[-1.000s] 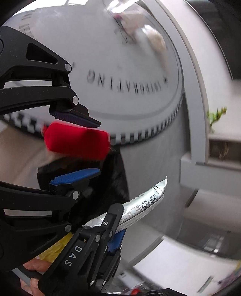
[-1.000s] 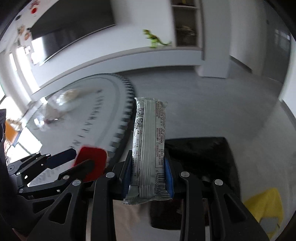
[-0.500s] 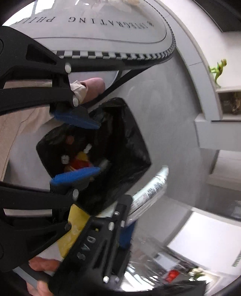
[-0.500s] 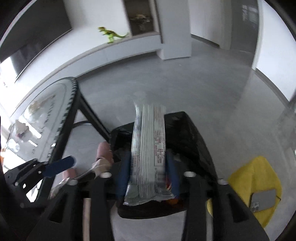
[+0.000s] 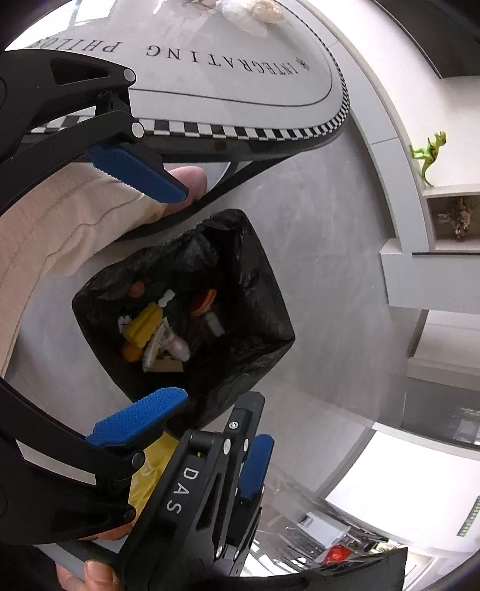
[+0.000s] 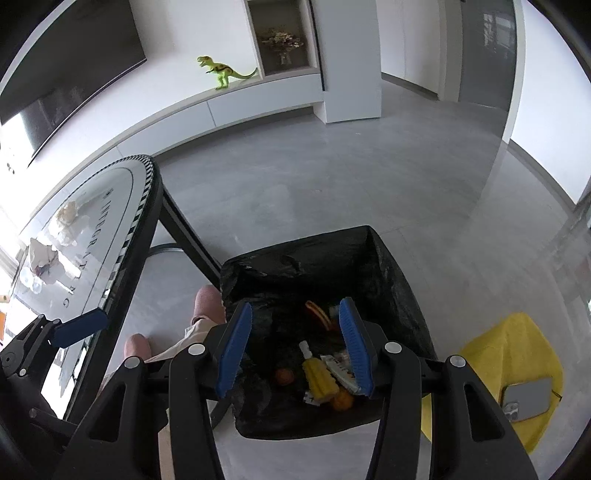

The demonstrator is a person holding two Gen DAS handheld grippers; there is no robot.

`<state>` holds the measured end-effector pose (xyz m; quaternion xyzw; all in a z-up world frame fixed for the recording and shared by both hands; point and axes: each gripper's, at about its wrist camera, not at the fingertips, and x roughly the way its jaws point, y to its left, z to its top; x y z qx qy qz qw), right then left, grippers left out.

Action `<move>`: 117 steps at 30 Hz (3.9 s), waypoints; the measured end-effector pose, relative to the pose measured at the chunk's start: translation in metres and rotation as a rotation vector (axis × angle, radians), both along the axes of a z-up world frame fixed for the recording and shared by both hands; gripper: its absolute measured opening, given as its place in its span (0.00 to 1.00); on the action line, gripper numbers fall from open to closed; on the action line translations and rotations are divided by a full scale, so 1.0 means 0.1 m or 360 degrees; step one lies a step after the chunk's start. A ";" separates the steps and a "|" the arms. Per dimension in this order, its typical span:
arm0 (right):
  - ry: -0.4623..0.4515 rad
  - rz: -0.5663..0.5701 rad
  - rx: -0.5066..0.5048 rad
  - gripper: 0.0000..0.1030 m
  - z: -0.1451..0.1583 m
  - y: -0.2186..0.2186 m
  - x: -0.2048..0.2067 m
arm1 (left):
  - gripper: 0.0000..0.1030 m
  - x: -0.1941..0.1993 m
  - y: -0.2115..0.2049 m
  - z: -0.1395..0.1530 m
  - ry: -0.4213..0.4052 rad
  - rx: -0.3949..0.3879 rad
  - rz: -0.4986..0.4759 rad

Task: Collect trash
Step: 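Move both open tools back over the table, then grasp the white cloth with the right tool while the left tool grasps the clear plastic cup, then carry the clear cup and white cloth over the black bin and open both tools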

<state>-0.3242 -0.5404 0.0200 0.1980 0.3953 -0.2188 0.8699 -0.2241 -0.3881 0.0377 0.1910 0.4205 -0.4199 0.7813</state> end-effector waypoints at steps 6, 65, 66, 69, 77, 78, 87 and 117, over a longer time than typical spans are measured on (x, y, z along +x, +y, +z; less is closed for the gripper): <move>-0.0002 0.0067 -0.0035 0.50 0.09 0.19 0.12 | 0.94 0.09 0.20 0.07 -0.0002 -0.0039 0.0060; -0.0087 0.1243 -0.0066 0.50 0.50 3.67 3.41 | 0.94 2.22 4.06 -0.05 0.0069 -0.0228 0.1485; -0.0079 0.1240 -0.0055 0.50 0.49 3.72 3.50 | 0.94 2.25 4.06 -0.06 0.0067 -0.0227 0.1481; -0.0055 0.1237 -0.0017 0.50 0.47 3.79 3.71 | 0.94 2.36 4.04 -0.07 0.0081 -0.0245 0.1467; -0.0023 0.1226 0.0002 0.52 0.41 3.91 3.99 | 0.94 2.58 4.18 0.00 0.0039 -0.0247 0.1536; -0.0019 0.1222 -0.0007 0.54 0.40 3.92 4.01 | 0.94 2.62 4.19 0.01 0.0031 -0.0243 0.1548; -0.0030 0.1269 0.0024 0.15 0.41 3.93 4.05 | 0.94 2.90 4.28 0.02 0.0072 -0.0307 0.1637; -0.0209 0.1126 0.0079 0.15 0.80 3.13 3.36 | 0.38 2.76 3.73 0.27 -0.0040 -0.0199 0.1526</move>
